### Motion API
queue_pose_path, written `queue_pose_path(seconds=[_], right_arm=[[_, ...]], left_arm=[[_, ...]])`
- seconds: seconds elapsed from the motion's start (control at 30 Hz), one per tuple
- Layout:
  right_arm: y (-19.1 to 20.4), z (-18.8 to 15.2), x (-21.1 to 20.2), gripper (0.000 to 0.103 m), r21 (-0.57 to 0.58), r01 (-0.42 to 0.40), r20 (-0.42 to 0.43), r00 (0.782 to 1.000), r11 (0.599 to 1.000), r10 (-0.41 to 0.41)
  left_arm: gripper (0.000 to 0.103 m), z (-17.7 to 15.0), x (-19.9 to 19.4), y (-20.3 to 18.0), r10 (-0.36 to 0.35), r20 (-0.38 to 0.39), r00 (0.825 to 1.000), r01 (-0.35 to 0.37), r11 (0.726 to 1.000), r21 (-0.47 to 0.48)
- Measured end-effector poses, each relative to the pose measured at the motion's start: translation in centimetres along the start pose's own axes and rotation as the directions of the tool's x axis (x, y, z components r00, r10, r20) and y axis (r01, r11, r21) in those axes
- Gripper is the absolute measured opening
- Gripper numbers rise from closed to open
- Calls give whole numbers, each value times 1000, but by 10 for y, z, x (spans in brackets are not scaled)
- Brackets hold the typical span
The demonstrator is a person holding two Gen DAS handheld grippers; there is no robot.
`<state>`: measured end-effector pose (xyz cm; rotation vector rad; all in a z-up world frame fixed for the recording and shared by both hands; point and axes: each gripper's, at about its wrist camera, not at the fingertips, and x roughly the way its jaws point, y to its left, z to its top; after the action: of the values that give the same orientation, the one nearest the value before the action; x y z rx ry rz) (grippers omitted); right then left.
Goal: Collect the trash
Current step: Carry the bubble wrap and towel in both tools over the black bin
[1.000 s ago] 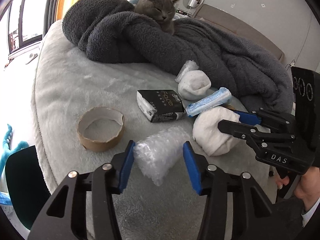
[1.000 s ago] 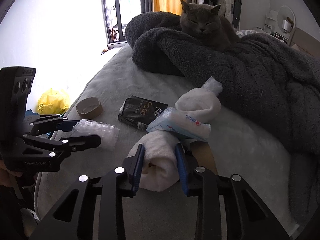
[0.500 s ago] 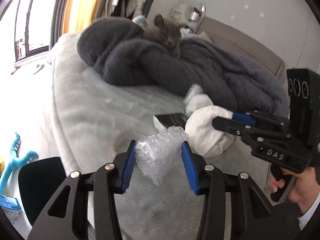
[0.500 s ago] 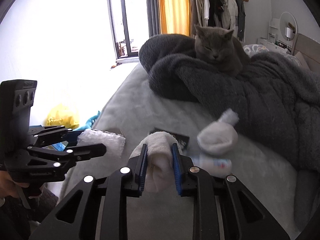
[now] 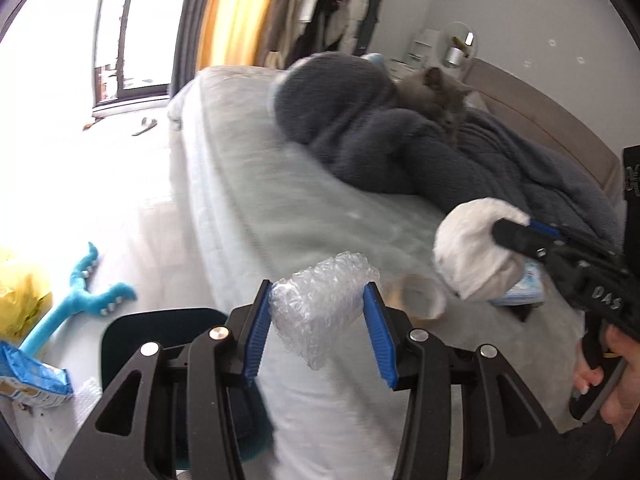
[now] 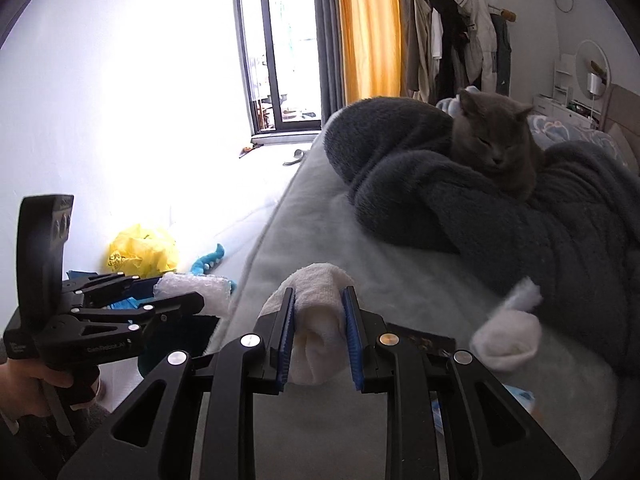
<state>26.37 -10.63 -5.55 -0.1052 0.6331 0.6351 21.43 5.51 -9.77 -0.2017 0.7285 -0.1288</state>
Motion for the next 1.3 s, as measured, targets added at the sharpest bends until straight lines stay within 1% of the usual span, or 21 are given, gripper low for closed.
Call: queue_pose_path(seconds=[0.13, 0.3, 0.43, 0.6, 0.67, 0.73, 0.83, 0.9, 1.13, 1.3], right_arm=[[22, 8, 12, 24, -19, -23, -3, 1000, 1000, 23], [49, 13, 28, 24, -48, -44, -20, 999, 998, 43], [70, 17, 39, 24, -58, -79, -33, 996, 995, 77], [91, 20, 58, 24, -51, -112, -66, 992, 992, 108], [102, 19, 68, 24, -51, -113, -83, 991, 992, 108], [113, 17, 79, 24, -64, -112, -105, 989, 992, 105], [124, 13, 94, 24, -62, -120, -147, 983, 991, 110], [132, 10, 105, 24, -55, -132, -177, 977, 990, 121], [157, 0, 134, 24, -67, -164, -251, 958, 984, 142], [171, -15, 155, 24, -57, -182, -319, 935, 982, 155]], left_arm=[[48, -4, 2, 23, 52, -22, 998, -52, 998, -18], [49, -17, 3, 52, 110, -61, 992, -112, 993, -30], [48, -24, 4, 71, 136, -86, 987, -141, 989, -48], [48, -37, 8, 97, 173, -139, 975, -183, 981, -62], [49, -44, 11, 108, 161, -172, 972, -178, 981, -83], [49, -50, 14, 117, 167, -200, 965, -189, 977, -95], [49, -61, 19, 135, 174, -262, 949, -210, 971, -117], [48, -68, 21, 145, 164, -295, 941, -212, 968, -136], [49, -87, 22, 175, 148, -371, 917, -231, 954, -190], [50, -91, 20, 189, 144, -404, 903, -244, 947, -208]])
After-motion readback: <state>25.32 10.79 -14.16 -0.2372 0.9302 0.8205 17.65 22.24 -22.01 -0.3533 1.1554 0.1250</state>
